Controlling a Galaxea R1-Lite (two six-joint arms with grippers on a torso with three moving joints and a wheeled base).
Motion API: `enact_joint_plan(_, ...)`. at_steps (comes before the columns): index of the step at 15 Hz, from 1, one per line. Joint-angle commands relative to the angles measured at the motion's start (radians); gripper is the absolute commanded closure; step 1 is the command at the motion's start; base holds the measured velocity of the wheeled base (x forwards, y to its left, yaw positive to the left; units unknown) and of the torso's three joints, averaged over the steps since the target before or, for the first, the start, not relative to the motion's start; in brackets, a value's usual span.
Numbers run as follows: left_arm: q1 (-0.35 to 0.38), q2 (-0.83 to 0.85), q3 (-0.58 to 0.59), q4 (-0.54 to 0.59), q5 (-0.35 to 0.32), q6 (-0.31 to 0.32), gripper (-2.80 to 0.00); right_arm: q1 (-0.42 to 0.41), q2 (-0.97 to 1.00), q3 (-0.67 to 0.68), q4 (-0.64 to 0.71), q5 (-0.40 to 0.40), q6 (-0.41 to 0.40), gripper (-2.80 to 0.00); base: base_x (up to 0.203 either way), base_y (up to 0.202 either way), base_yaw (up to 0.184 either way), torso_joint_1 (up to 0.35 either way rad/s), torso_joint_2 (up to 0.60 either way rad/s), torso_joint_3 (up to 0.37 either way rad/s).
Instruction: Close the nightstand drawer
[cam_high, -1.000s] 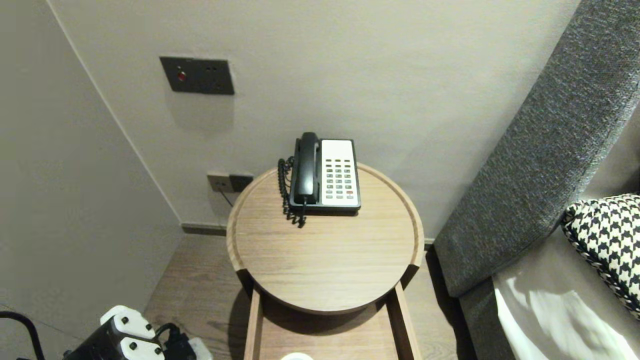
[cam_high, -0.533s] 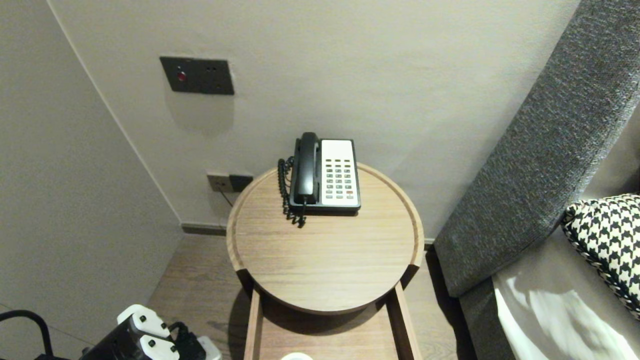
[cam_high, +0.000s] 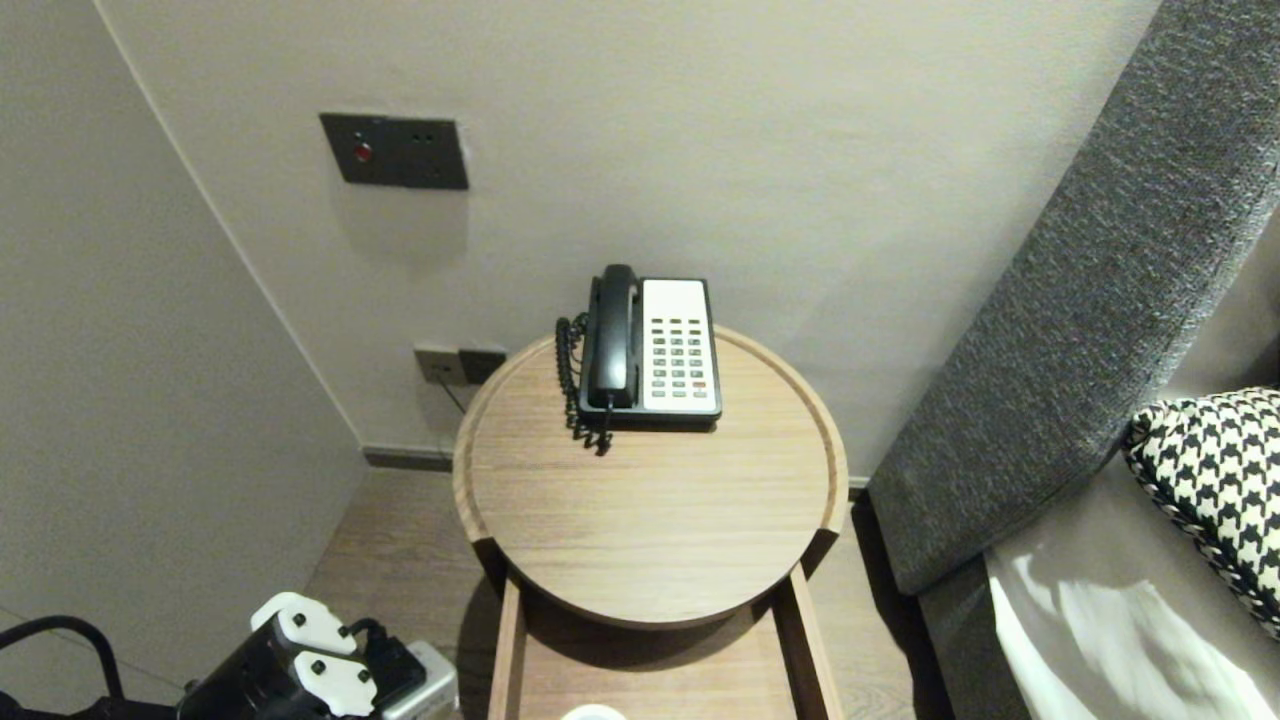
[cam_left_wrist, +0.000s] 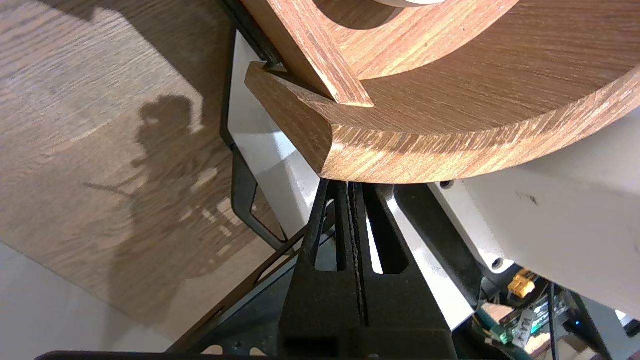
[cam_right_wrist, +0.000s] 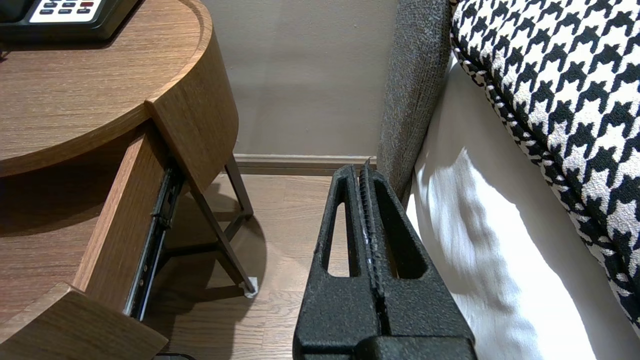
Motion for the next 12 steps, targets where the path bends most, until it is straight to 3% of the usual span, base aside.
enact_joint_plan(1, 0.004, 0.009, -0.006, -0.002, 0.001, -0.007, 0.0, 0.0, 0.0, 0.04, -0.002, 0.0, 0.001, 0.0, 0.0, 0.0, 0.0, 0.0, 0.0, 0.0)
enact_joint_plan(6, 0.042, 0.025, -0.043, -0.005, 0.023, -0.021, 0.0, 0.0, 0.0, 0.04, 0.0, 0.0, 0.001, 0.0, 0.0, 0.0, 0.0, 0.0, 0.0, 0.0)
enact_joint_plan(12, 0.109, 0.047, -0.053, -0.124, 0.028, -0.032, 0.0, 0.0, 0.001, 0.04, 0.0, 0.0, -0.001, 0.0, 0.0, 0.0, 0.0, 0.0, 0.0, 0.0)
